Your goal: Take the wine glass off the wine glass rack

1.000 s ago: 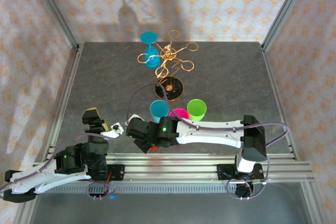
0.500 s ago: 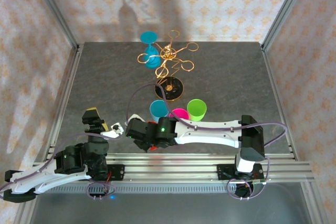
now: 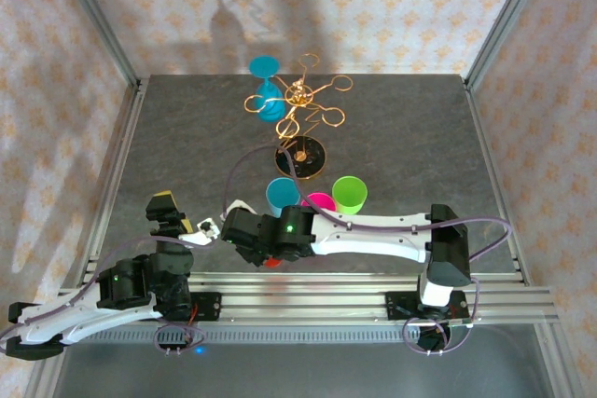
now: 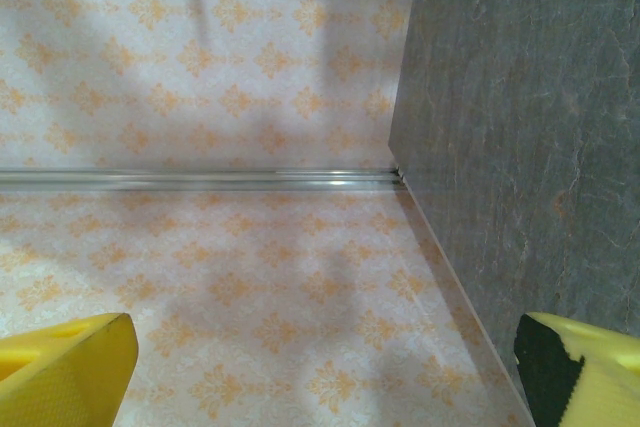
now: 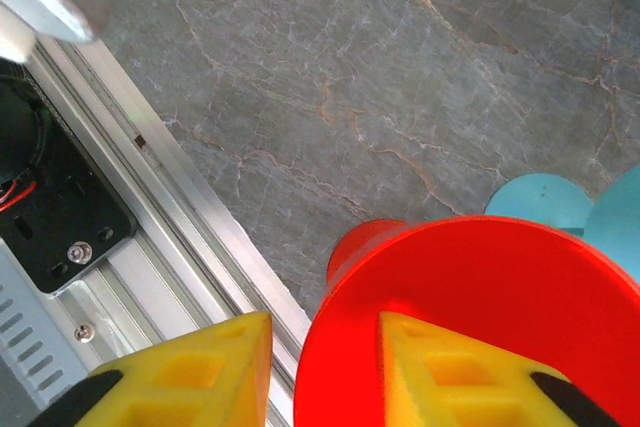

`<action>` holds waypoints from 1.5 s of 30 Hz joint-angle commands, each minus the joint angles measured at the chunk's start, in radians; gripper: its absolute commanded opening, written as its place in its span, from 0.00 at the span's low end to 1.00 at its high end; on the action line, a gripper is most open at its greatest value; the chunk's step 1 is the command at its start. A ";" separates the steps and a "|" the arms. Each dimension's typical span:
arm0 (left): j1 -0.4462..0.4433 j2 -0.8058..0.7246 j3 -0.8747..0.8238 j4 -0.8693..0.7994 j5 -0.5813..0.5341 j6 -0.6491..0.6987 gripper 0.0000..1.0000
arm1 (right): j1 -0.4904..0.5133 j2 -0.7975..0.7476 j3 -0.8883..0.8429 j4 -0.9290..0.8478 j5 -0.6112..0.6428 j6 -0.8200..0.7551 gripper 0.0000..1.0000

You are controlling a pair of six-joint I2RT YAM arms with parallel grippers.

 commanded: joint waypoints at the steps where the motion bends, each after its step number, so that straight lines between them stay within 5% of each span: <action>1: 0.011 -0.004 -0.006 -0.007 -0.022 -0.008 0.99 | 0.003 -0.045 0.046 -0.038 0.057 -0.003 0.35; 16: 0.011 0.084 0.154 0.162 -0.024 -0.003 0.99 | -0.052 -0.239 0.190 -0.124 0.092 -0.017 0.40; 29: 0.059 0.558 0.747 0.090 0.173 -0.515 0.96 | -0.371 -0.447 0.189 -0.100 -0.169 0.003 0.40; 32: 0.177 0.634 0.878 0.053 0.296 -0.650 0.92 | -0.414 -0.460 0.174 -0.085 -0.211 0.000 0.40; 40: 0.616 0.921 1.141 -0.139 0.830 -1.019 0.88 | -0.503 -0.484 0.153 -0.040 -0.302 -0.013 0.40; 45: 0.872 1.043 1.207 -0.068 1.273 -1.275 0.85 | -0.574 -0.510 0.129 -0.023 -0.359 -0.014 0.40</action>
